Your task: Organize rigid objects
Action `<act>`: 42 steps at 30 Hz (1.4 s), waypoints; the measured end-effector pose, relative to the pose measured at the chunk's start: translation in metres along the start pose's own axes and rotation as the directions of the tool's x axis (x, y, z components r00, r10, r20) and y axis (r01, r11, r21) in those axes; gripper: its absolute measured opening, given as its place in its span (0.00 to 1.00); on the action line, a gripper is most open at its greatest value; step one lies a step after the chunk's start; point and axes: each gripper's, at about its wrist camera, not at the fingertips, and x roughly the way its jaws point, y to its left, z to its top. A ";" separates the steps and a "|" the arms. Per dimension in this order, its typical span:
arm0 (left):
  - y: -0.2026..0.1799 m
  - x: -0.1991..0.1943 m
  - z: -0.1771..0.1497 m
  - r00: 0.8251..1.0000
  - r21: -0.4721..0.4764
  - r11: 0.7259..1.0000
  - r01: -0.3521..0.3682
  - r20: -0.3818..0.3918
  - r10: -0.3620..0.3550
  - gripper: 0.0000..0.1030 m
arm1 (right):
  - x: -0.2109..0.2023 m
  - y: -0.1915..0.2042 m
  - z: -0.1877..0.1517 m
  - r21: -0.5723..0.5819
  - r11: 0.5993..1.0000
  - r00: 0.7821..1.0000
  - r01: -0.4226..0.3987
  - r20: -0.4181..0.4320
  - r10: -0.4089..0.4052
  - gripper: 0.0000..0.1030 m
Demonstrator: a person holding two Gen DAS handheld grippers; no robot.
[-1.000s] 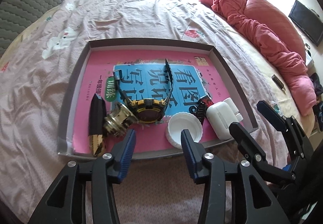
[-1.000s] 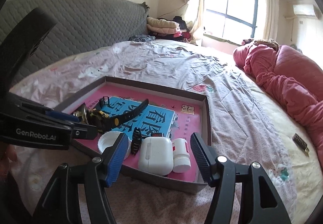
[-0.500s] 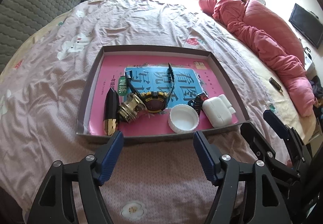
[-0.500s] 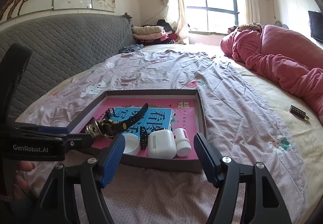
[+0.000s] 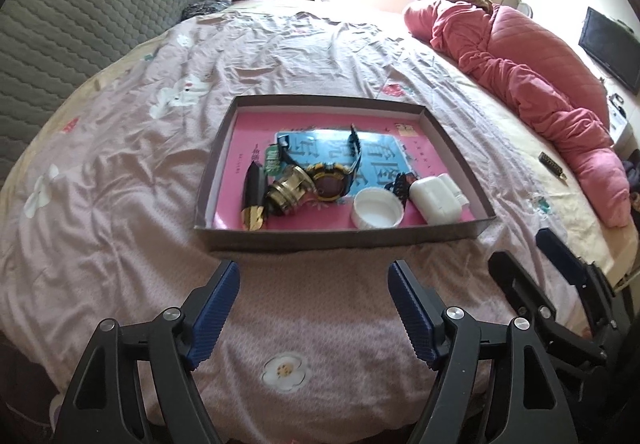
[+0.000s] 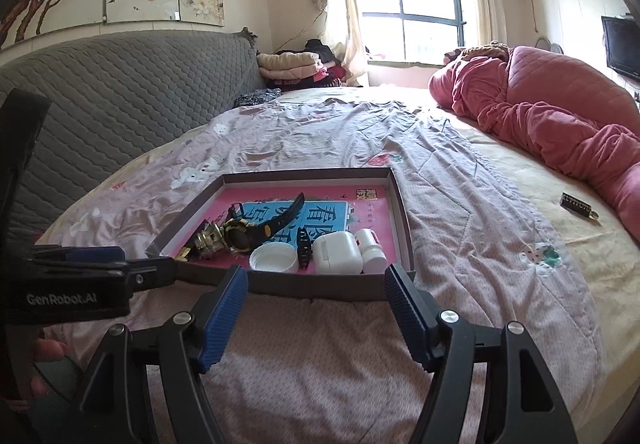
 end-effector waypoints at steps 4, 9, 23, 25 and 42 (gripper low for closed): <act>0.005 -0.001 -0.011 0.999 -0.013 0.999 -0.038 -0.014 0.037 0.75 | -0.004 0.004 -0.005 -0.002 1.000 1.000 0.012 -0.019 -0.012 0.68; 0.011 -0.001 -0.022 0.999 -0.052 0.997 -0.050 -0.022 0.049 0.75 | -0.012 0.006 -0.010 0.009 1.000 1.000 0.027 -0.017 -0.026 0.68; 0.017 -0.006 -0.046 0.999 -0.060 0.997 -0.044 -0.014 0.043 0.75 | -0.015 0.014 -0.021 0.031 0.999 0.998 0.037 -0.044 -0.036 0.68; 0.016 -0.005 -0.050 0.999 -0.053 0.998 -0.045 -0.014 0.044 0.75 | -0.014 0.013 -0.022 0.038 0.999 0.998 0.039 -0.048 -0.037 0.68; 0.020 0.017 -0.063 0.998 -0.066 0.997 -0.043 -0.037 0.040 0.75 | 0.002 0.017 -0.033 0.015 0.999 0.994 0.047 -0.096 -0.045 0.68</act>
